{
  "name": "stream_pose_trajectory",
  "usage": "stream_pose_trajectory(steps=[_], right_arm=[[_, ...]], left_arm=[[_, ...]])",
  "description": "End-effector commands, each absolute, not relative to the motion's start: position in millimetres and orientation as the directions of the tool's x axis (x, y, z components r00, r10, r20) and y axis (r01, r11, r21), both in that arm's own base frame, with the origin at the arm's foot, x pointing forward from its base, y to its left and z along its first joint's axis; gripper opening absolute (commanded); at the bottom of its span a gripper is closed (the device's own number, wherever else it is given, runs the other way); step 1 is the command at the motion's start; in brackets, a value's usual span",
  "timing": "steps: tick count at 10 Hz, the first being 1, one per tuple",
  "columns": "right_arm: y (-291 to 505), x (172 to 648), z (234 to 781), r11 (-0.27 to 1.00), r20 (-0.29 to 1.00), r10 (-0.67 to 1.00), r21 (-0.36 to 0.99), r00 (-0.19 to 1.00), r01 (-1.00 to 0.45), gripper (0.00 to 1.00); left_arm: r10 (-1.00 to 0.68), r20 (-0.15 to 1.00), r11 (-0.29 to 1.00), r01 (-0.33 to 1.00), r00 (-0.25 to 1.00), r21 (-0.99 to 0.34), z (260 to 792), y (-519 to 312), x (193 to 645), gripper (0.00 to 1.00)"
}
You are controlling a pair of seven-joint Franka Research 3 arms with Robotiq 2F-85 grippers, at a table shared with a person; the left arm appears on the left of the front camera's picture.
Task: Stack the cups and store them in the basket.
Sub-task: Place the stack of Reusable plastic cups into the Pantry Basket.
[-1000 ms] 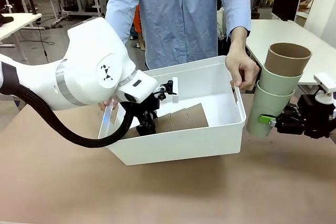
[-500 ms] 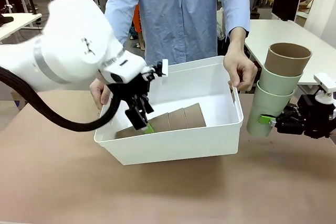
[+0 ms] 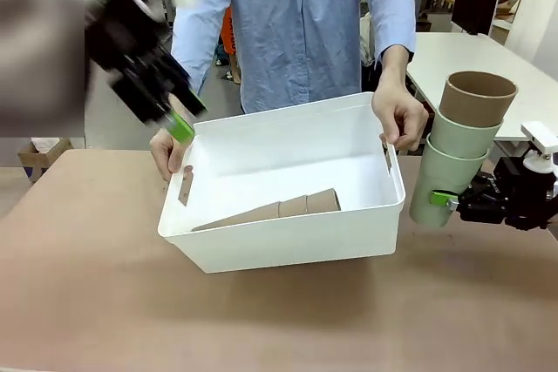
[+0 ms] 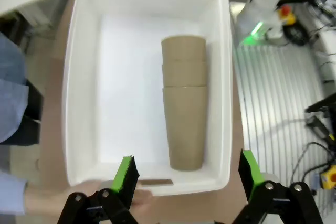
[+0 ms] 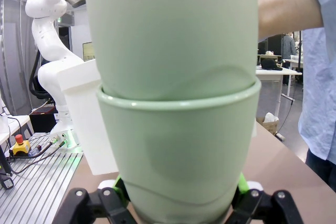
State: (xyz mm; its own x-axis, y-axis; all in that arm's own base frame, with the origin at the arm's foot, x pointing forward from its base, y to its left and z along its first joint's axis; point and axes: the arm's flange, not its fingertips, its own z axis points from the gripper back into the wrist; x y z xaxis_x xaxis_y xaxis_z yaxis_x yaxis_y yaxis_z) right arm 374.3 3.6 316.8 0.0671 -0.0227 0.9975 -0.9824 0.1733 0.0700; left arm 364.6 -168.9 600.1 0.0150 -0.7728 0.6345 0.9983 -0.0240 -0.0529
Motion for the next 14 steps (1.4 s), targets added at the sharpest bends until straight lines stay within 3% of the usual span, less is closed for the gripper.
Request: stream_pose_trajectory(steps=[1,3,6,14], right_arm=[[2.7,374.7,322.2,0.175,0.998,-0.022,0.056,0.053,-0.983,0.85],[2.7,374.7,322.2,0.175,0.998,-0.022,0.056,0.053,-0.983,0.85],[2.7,374.7,322.2,0.175,0.998,-0.022,0.056,0.053,-0.983,0.85],[2.7,374.7,322.2,0.175,0.998,-0.022,0.056,0.053,-0.983,0.85]], left_arm=[[-0.685,0.728,-0.031,0.999,-0.012,-0.012,635.0,-99.0,362.1,1.00],[-0.631,0.773,-0.016,0.997,-0.064,0.069,658.7,-26.7,349.3,1.00],[-0.593,0.803,0.028,0.995,-0.061,0.096,653.9,42.9,342.9,1.00],[-0.614,0.788,0.049,0.995,-0.042,0.092,660.5,46.8,334.9,1.00]])
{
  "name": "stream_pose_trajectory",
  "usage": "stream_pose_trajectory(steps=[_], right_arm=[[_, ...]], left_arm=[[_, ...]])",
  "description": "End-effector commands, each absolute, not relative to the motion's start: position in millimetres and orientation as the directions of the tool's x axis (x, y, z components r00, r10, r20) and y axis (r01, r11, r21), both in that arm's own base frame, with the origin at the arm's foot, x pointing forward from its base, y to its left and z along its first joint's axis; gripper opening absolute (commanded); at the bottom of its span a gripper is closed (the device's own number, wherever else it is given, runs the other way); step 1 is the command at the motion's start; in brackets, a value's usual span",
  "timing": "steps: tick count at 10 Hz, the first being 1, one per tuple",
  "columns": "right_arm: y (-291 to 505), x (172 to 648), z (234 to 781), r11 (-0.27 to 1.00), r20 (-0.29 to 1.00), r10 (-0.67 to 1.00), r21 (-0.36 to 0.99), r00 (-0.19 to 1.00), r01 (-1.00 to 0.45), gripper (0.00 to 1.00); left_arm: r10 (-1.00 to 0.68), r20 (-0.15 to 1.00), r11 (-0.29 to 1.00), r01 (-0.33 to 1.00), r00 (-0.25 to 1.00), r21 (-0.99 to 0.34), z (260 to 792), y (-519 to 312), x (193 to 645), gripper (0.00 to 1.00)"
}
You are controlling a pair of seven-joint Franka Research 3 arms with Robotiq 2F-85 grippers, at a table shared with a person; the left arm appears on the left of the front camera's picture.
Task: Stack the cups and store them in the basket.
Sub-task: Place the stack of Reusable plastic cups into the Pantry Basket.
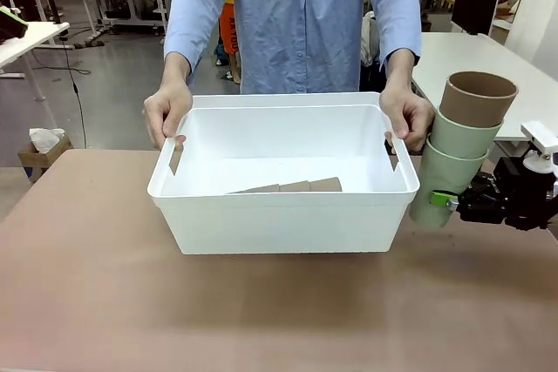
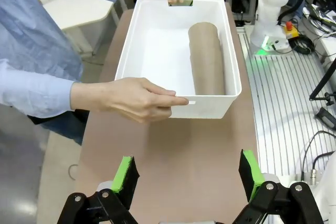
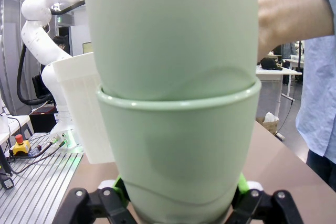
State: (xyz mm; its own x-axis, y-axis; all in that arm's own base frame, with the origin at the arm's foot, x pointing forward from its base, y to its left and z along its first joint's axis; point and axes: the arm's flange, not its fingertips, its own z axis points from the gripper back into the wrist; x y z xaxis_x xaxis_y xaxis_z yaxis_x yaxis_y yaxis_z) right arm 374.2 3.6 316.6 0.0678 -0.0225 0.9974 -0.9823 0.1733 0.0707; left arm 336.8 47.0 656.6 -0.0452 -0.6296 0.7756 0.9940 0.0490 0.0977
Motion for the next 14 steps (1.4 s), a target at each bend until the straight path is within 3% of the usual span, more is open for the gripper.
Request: stream_pose_trajectory(steps=[1,11,14], right_arm=[[2.7,374.7,322.2,0.175,0.998,-0.022,0.056,0.053,-0.983,0.85],[3.6,374.2,316.5,0.173,0.997,-0.022,0.071,0.068,-0.982,0.85],[2.0,349.7,385.5,0.237,0.997,-0.033,0.079,0.073,-0.968,0.85]], left_arm=[[-0.614,0.788,0.049,0.995,-0.042,0.092,660.5,46.8,334.9,1.00],[-0.614,0.788,0.049,0.995,-0.042,0.092,660.5,46.8,334.9,1.00],[-0.614,0.788,0.049,0.995,-0.042,0.092,660.5,46.8,334.9,1.00]])
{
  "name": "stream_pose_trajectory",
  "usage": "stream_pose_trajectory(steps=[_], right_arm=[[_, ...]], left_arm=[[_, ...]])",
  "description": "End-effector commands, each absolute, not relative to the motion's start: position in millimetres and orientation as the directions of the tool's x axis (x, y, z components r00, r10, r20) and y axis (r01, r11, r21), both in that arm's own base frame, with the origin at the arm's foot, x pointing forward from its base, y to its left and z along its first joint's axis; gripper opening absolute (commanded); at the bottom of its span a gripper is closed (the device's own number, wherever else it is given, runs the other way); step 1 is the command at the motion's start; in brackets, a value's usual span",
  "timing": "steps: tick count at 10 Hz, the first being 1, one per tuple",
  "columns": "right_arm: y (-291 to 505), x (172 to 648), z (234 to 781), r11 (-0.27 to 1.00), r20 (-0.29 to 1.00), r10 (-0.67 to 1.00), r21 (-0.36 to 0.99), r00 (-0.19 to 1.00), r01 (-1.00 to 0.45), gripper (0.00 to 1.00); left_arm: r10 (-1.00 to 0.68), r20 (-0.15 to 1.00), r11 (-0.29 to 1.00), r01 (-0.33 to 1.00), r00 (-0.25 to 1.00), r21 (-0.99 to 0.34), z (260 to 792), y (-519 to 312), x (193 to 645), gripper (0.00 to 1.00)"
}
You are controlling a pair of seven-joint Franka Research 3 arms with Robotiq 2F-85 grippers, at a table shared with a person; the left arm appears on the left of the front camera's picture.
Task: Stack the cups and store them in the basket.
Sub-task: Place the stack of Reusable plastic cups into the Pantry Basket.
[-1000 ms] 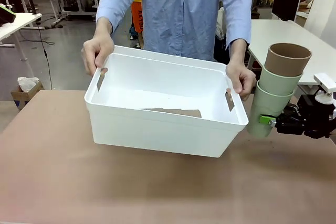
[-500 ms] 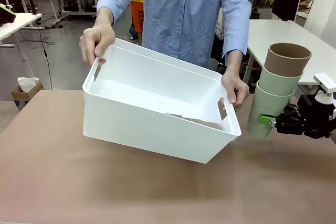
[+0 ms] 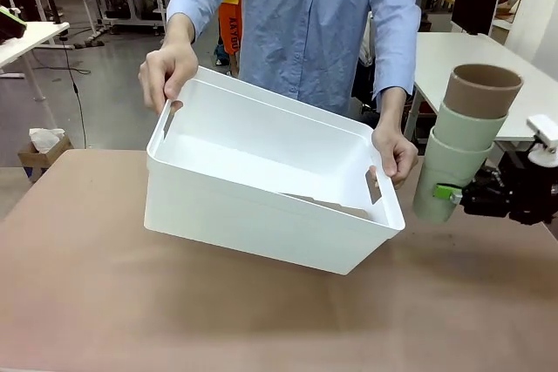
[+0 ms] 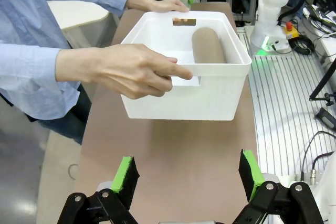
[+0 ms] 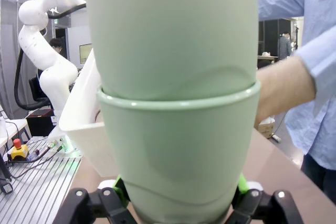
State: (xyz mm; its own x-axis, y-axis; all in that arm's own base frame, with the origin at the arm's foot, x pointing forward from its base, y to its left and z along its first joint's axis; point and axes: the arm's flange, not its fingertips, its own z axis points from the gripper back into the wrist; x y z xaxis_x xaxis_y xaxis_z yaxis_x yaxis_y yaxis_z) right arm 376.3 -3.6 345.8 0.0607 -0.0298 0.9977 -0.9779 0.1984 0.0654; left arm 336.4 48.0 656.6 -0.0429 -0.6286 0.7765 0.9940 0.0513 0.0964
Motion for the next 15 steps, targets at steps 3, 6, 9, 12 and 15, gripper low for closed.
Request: stream_pose_trajectory(steps=[3,6,9,12,15], right_arm=[[15.3,328.4,457.4,0.329,0.995,0.054,0.058,0.080,-0.942,0.85],[45.3,312.3,521.2,0.401,0.972,0.201,0.035,0.125,-0.915,0.85],[97.0,319.9,556.0,0.410,0.918,0.365,-0.010,0.155,-0.912,0.85],[154.4,345.1,564.9,0.402,0.839,0.509,-0.033,0.193,-0.915,0.85],[190.4,362.5,562.8,0.381,0.764,0.610,-0.049,0.211,-0.923,0.85]], left_arm=[[-0.614,0.788,0.049,0.995,-0.042,0.092,660.5,46.8,334.9,1.00],[-0.614,0.788,0.049,0.995,-0.042,0.092,660.5,46.8,334.9,1.00],[-0.614,0.788,0.049,0.995,-0.042,0.092,660.5,46.8,334.9,1.00],[-0.614,0.788,0.049,0.995,-0.042,0.092,660.5,46.8,334.9,1.00],[-0.614,0.788,0.049,0.995,-0.042,0.092,660.5,46.8,334.9,1.00]])
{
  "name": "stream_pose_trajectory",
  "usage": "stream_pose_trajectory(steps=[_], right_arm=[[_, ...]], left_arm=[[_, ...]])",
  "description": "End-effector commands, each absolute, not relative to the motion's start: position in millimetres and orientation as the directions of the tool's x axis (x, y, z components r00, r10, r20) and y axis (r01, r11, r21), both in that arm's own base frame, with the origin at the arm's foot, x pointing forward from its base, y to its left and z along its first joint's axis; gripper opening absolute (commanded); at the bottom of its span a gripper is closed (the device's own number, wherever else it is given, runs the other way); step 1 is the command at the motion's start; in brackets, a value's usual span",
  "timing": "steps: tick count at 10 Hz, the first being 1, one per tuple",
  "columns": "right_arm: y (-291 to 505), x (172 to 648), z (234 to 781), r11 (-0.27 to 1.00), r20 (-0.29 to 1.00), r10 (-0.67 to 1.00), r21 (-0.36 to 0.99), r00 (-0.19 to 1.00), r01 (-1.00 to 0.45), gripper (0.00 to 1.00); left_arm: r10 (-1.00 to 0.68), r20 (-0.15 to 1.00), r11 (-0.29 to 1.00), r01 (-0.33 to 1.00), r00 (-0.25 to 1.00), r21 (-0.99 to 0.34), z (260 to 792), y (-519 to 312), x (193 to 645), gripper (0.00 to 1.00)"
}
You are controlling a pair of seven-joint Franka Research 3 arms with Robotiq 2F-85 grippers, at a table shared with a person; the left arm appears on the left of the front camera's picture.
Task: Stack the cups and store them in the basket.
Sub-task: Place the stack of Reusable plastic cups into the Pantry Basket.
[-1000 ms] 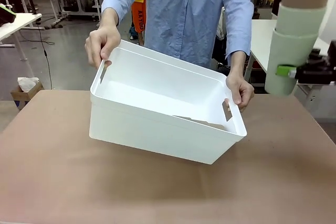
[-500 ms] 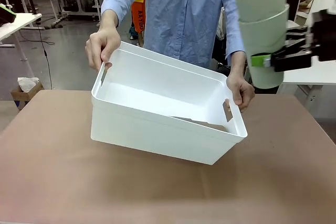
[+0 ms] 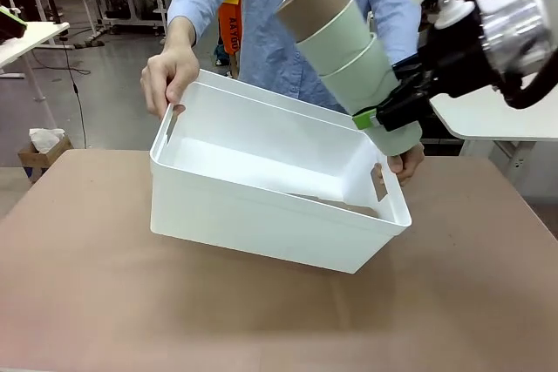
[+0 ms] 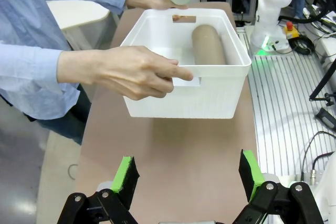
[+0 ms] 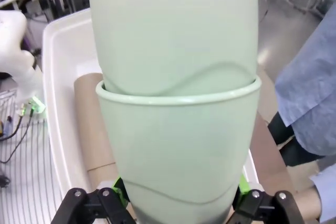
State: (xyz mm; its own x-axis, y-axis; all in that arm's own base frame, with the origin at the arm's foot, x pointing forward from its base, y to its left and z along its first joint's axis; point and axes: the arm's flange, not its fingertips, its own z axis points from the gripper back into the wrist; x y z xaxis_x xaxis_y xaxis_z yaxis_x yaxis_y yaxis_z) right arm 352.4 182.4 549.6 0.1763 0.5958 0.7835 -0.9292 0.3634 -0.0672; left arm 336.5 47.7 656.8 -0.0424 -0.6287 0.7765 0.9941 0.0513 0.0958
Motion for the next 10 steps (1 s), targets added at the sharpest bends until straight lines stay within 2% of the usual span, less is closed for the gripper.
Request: stream_pose_trajectory(steps=[1,4,10], right_arm=[[203.4,364.2,558.5,0.376,0.752,0.623,-0.046,0.216,-0.925,0.85],[229.1,365.2,555.6,0.365,0.743,0.636,-0.053,0.207,-0.930,0.85],[216.8,361.3,542.9,0.348,0.728,0.658,-0.065,0.194,-0.935,0.85]], left_arm=[[-0.614,0.788,0.049,0.995,-0.042,0.092,660.5,46.8,334.9,1.00],[-0.614,0.788,0.049,0.995,-0.042,0.092,660.5,46.8,334.9,1.00],[-0.614,0.788,0.049,0.995,-0.042,0.092,660.5,46.8,334.9,1.00]])
